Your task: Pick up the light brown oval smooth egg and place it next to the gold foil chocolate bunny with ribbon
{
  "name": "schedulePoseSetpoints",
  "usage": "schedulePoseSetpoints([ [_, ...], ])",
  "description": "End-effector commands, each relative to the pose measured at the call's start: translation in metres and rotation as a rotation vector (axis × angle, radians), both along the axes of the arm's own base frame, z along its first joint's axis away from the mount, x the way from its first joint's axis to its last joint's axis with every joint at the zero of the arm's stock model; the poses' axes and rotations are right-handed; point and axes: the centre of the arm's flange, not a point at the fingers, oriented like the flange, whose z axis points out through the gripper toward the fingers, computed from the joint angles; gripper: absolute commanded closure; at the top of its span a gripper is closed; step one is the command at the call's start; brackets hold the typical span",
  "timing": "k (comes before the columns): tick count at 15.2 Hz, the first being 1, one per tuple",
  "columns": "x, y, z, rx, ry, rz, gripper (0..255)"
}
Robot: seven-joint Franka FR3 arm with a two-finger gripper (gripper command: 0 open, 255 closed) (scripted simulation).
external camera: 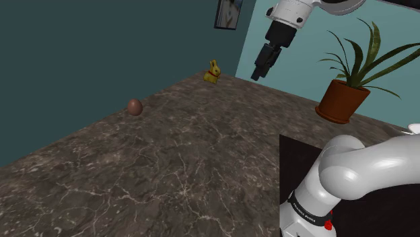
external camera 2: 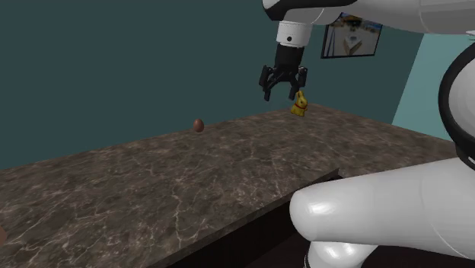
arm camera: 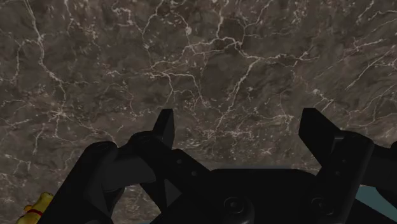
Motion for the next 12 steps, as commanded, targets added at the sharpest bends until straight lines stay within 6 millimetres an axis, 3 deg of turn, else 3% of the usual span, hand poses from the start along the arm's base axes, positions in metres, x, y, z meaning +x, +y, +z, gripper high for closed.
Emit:
schedulePoseSetpoints([
  [1,0.0,0.0,0.0,0.0,0.0,0.0,0],
  [12,0.089,0.082,-0.063,0.015,-0.074,0.045,0],
])
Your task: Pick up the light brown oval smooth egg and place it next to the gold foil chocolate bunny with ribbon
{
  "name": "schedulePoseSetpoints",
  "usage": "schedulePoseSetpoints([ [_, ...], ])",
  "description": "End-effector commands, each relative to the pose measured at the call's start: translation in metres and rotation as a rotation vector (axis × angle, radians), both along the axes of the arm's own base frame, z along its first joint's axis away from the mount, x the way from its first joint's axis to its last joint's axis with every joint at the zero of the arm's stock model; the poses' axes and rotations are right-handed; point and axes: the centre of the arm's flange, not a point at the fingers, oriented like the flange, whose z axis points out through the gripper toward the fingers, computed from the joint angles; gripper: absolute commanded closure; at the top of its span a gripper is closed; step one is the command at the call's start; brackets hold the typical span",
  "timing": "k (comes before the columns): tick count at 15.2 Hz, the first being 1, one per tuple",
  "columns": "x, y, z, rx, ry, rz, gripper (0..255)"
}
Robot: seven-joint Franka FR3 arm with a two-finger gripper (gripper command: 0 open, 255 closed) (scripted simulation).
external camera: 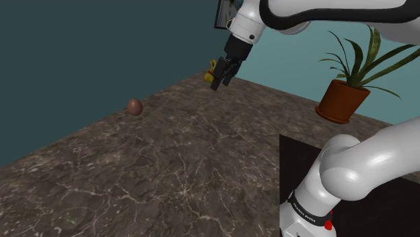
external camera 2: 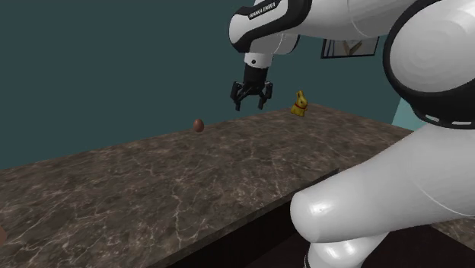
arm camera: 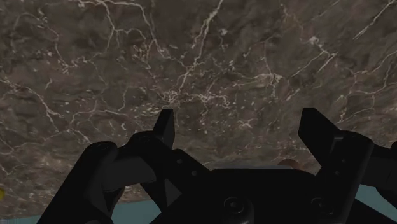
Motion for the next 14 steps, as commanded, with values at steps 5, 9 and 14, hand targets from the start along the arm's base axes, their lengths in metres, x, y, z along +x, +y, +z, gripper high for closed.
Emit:
schedulePoseSetpoints([
  [5,0.048,0.048,-0.031,0.009,-0.043,0.024,0],
  [9,0.081,0.08,-0.051,0.015,-0.069,0.041,0],
  [14,0.122,0.121,-0.074,0.022,-0.103,0.061,0],
])
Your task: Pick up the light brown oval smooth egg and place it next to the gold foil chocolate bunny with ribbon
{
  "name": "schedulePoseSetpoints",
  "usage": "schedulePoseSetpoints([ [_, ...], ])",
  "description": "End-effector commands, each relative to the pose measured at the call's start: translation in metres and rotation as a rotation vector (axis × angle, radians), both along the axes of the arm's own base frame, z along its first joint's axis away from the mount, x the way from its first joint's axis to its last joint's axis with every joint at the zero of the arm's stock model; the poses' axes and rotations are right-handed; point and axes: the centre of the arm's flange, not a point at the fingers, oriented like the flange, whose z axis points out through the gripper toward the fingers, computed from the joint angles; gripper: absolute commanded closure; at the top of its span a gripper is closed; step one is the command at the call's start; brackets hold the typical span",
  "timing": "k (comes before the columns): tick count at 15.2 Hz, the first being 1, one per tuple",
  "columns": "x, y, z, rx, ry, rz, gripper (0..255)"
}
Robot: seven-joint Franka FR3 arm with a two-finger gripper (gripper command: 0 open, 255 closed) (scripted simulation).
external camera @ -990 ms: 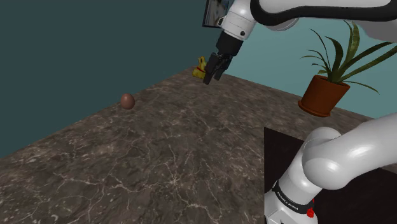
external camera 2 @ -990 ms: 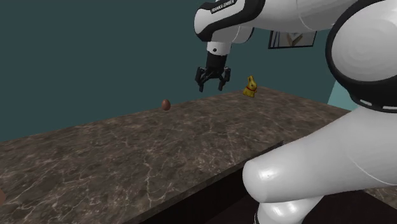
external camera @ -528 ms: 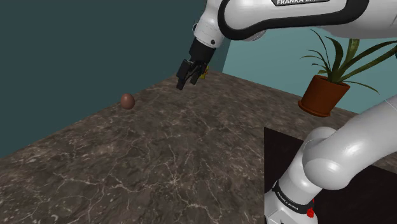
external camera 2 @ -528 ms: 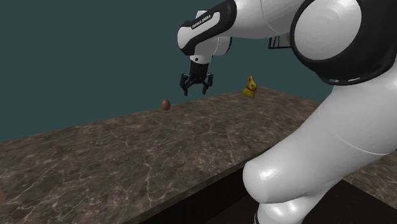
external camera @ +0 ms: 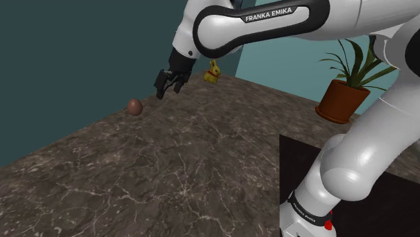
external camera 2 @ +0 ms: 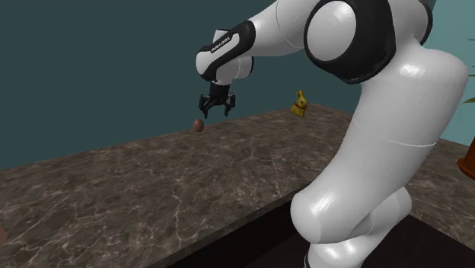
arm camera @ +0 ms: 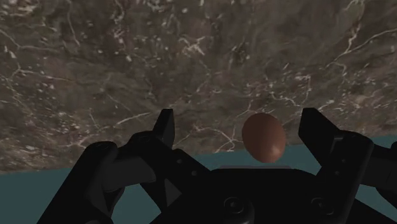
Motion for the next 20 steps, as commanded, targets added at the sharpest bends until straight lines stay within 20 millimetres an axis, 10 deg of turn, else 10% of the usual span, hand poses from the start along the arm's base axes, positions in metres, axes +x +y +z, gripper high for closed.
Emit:
schedulePoseSetpoints([
  [1,0.015,0.019,-0.011,0.004,-0.013,0.008,0],
  [7,0.064,0.069,-0.036,0.013,-0.053,0.033,0],
  [20,0.076,0.075,-0.074,0.013,-0.053,0.033,0],
])
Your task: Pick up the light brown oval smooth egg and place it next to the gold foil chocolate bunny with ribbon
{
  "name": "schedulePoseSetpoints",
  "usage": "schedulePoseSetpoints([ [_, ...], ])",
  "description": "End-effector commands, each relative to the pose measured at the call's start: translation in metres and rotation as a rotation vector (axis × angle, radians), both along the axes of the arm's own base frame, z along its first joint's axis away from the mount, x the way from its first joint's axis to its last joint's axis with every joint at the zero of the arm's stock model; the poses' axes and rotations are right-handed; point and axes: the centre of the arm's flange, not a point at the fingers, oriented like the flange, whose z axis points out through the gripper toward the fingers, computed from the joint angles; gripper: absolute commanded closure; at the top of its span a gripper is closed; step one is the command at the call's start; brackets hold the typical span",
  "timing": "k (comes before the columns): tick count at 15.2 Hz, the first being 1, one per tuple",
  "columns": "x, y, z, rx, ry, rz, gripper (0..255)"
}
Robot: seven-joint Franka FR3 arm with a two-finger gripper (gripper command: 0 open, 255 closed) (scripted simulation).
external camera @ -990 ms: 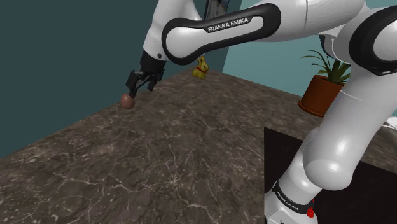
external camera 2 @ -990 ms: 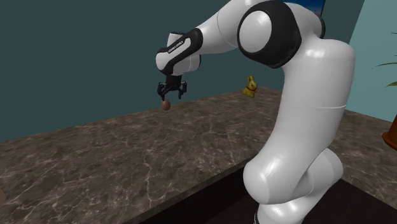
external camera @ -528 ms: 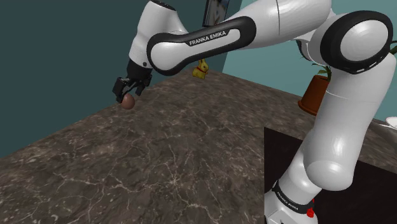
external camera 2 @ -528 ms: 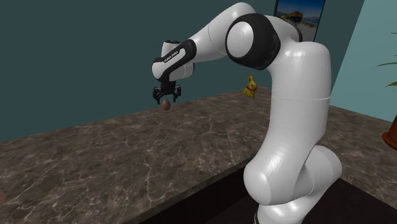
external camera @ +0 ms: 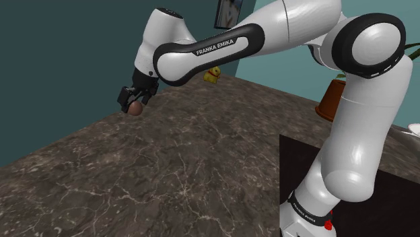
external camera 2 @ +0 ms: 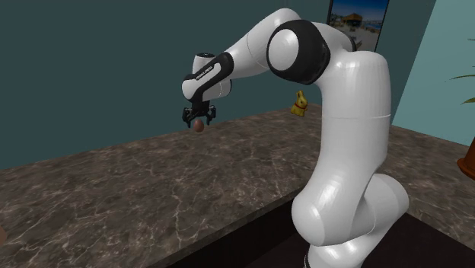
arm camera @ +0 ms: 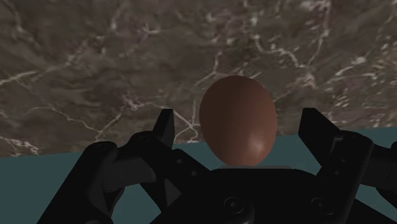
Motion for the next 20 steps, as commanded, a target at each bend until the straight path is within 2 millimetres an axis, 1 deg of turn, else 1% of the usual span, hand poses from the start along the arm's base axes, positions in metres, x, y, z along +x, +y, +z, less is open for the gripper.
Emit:
schedulePoseSetpoints([
  [1,0.0,0.0,0.0,0.0,0.0,0.0,0],
  [3,0.0,0.0,0.0,0.0,0.0,0.0,0],
  [4,0.0,0.0,0.0,0.0,0.0,0.0,255],
  [13,0.0,0.0,0.0,0.0,0.0,0.0,255],
  [20,0.0,0.0,0.037,0.0,0.0,0.0,255],
])
